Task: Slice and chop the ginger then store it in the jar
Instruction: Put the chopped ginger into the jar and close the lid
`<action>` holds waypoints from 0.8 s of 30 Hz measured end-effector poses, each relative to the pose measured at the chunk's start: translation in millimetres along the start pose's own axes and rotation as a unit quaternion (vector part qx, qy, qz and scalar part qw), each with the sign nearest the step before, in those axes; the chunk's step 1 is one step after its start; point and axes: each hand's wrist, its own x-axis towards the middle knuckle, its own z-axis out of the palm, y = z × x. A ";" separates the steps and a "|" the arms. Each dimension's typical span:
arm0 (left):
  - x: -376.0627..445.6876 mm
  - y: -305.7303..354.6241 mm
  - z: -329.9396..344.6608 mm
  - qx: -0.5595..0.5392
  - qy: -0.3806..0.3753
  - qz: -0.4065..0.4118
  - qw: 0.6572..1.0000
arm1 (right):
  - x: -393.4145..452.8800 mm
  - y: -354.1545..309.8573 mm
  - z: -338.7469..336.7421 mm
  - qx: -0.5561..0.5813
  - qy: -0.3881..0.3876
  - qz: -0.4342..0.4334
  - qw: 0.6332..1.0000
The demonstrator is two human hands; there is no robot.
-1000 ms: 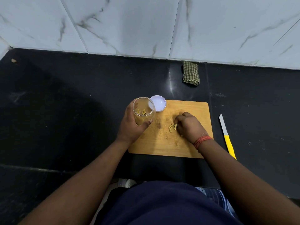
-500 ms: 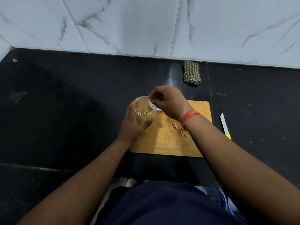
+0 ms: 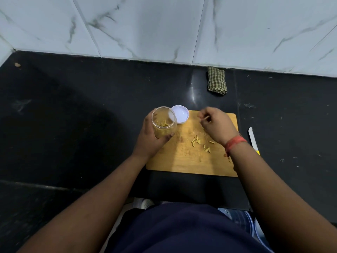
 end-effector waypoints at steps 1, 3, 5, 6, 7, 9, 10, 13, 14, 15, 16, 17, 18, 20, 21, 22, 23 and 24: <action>0.2 -0.5 1.3 0.002 0.001 0.000 1.000 | -7.2 15.9 -0.3 -0.025 -0.025 0.035 0.999; -0.4 -1.2 2.5 0.003 0.005 -0.007 1.000 | -23.4 39.7 3.8 -0.067 -0.076 0.095 0.990; -0.9 -1.0 3.4 0.005 0.007 -0.012 1.000 | -38.9 51.8 12.3 -0.124 -0.117 0.113 0.979; -1.0 -0.6 3.4 0.005 0.006 -0.014 1.000 | -44.9 54.4 18.5 -0.152 -0.124 0.112 0.974; -1.0 -0.4 3.4 0.006 0.006 -0.015 1.000 | -49.1 54.0 24.6 -0.168 -0.120 0.109 0.972; -0.8 0.0 3.0 0.011 0.007 -0.015 1.000 | -53.4 49.6 37.8 -0.165 -0.093 0.087 0.978; -0.8 0.3 3.3 0.015 0.005 -0.016 1.000 | -54.4 45.8 44.0 -0.154 -0.084 0.068 0.982; -1.1 -0.2 2.7 0.019 0.004 -0.018 1.000 | -52.3 34.4 58.6 -0.110 -0.070 0.007 0.991; -1.0 -0.3 2.6 0.020 0.002 -0.018 1.000 | -49.0 33.5 58.4 -0.093 -0.052 0.003 0.994; -0.9 -0.4 2.6 0.021 0.001 -0.018 1.000 | -44.4 34.8 56.8 -0.088 -0.024 0.003 0.996; -1.0 -0.2 2.2 0.021 0.000 -0.019 1.000 | -38.8 38.1 54.1 -0.100 0.002 0.008 0.995; -0.9 0.0 2.0 0.021 0.001 -0.020 1.000 | -32.8 41.8 50.7 -0.119 0.018 0.017 0.993; -0.9 0.5 1.9 0.022 0.001 -0.021 1.000 | -27.7 45.7 48.1 -0.137 0.020 0.028 0.990; -1.0 1.2 1.8 0.024 0.001 -0.023 0.999 | -21.8 48.2 46.5 -0.169 -0.011 0.032 0.985; -0.8 1.7 1.7 0.024 0.002 -0.024 0.999 | -22.2 46.6 47.8 -0.188 -0.033 0.018 0.981; -1.0 1.8 1.6 0.025 0.001 -0.025 0.999 | -24.7 43.8 50.0 -0.206 -0.053 -0.006 0.977; -1.2 1.7 1.7 0.026 0.000 -0.025 0.999 | -29.2 41.3 53.5 -0.217 -0.069 -0.037 0.973; -1.4 1.5 1.4 0.025 0.000 -0.024 0.999 | -33.9 39.0 57.4 -0.220 -0.080 -0.070 0.970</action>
